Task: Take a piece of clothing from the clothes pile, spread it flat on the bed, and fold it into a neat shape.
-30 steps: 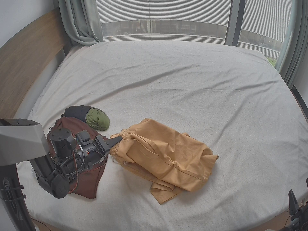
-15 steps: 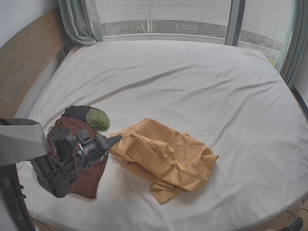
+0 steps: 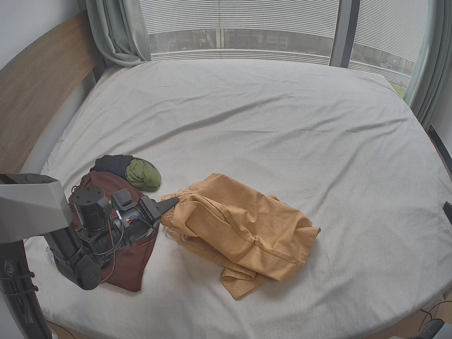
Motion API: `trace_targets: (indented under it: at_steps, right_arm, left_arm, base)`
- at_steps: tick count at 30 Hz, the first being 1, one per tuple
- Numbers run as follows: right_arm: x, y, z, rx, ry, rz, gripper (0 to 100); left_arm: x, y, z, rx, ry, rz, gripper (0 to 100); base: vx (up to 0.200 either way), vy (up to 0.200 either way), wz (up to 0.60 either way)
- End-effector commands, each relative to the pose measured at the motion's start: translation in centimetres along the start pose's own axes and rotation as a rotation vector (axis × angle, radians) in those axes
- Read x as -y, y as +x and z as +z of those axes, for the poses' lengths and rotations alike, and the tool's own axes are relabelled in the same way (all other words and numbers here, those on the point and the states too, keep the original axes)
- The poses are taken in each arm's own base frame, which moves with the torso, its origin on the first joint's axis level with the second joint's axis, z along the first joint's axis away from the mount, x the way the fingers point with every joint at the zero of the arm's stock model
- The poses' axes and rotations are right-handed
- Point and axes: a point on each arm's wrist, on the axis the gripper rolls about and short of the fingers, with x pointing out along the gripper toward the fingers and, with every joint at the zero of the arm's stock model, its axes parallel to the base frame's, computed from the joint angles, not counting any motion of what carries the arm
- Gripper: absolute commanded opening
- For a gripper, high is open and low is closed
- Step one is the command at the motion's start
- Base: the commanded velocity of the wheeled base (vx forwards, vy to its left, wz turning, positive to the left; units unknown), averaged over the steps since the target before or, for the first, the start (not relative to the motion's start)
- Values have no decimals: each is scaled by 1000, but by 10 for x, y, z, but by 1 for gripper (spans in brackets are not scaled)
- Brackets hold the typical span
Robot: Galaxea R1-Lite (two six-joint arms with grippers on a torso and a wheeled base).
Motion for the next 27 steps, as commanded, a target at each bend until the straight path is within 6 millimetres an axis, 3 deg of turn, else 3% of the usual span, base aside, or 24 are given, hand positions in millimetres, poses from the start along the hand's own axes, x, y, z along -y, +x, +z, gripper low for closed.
trace_targets:
  at_steps: [1, 7, 10, 11, 17, 27]
  right_arm:
    - [-4, 51, 11, -141, 12, 54, 100]
    - [-7, 89, 10, -166, 12, 82, 100]
    - [-7, 92, 9, -171, 12, 84, 100]
    - [-7, 109, 3, -204, 15, 103, 100]
    - [-7, 137, -2, -233, 26, 145, 100]
    - [-3, 157, -32, -381, 53, 135, 100]
  left_arm:
    - [0, 0, 0, 0, -1, 0, 0]
    - [2, 0, 0, -1, 2, -6, 0]
    - [2, 0, -1, -2, 1, -5, 0]
    - [3, 0, -1, -1, 2, -8, 0]
    - [4, 1, 2, 6, 8, -15, 0]
    - [3, 1, 2, 6, 5, -12, 0]
  base:
    - [0, 0, 0]
    - [0, 0, 0]
    - [0, 0, 0]
    - [0, 0, 0]
    - [0, 0, 0]
    - [0, 0, 0]
